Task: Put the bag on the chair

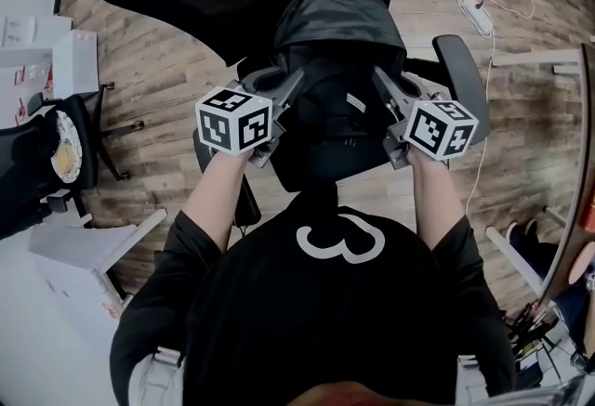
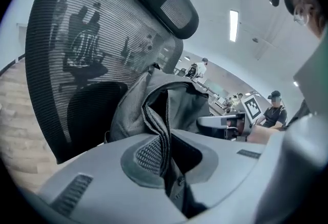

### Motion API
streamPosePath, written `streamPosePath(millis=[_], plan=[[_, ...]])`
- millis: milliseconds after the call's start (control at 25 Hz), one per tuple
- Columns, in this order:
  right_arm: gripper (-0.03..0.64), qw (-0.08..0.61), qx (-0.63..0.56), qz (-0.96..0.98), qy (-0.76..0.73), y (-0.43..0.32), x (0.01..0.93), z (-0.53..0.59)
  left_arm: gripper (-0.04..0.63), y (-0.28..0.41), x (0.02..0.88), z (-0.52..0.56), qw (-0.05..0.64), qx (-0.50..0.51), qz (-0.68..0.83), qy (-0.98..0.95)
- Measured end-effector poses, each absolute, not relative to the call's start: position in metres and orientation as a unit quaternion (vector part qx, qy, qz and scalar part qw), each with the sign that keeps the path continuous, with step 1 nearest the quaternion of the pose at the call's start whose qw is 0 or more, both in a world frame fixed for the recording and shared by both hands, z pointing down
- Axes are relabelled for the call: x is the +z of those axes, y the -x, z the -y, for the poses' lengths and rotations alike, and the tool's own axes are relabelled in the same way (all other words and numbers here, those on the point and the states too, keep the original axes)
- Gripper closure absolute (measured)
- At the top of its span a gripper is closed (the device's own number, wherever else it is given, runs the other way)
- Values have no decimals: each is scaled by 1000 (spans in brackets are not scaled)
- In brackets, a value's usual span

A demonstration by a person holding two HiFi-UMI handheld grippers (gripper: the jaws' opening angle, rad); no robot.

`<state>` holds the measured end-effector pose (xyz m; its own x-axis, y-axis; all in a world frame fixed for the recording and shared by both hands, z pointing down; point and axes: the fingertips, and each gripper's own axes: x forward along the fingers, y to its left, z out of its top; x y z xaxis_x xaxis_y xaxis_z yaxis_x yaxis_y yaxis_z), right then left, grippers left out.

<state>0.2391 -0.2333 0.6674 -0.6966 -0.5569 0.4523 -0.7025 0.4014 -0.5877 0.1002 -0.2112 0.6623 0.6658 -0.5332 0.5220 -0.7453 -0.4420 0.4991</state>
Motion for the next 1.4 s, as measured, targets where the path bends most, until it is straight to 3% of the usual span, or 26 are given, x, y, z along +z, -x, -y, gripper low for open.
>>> streamPosePath(millis=[480,680,1040,1400], plan=[[572,86,394,833,-378,-239,672,231,560,-98,669,210,381,125,387,-830],[492,106,383,825,-402,-242,675,231,557,-94,670,208,383,131,396,-824],[398,107,376,819,-420,-270,665,221,365,-82,661,207,391,90,434,-807],[383,84,339,835,-425,-284,635,194,313,-81,643,175,371,92,448,-808]])
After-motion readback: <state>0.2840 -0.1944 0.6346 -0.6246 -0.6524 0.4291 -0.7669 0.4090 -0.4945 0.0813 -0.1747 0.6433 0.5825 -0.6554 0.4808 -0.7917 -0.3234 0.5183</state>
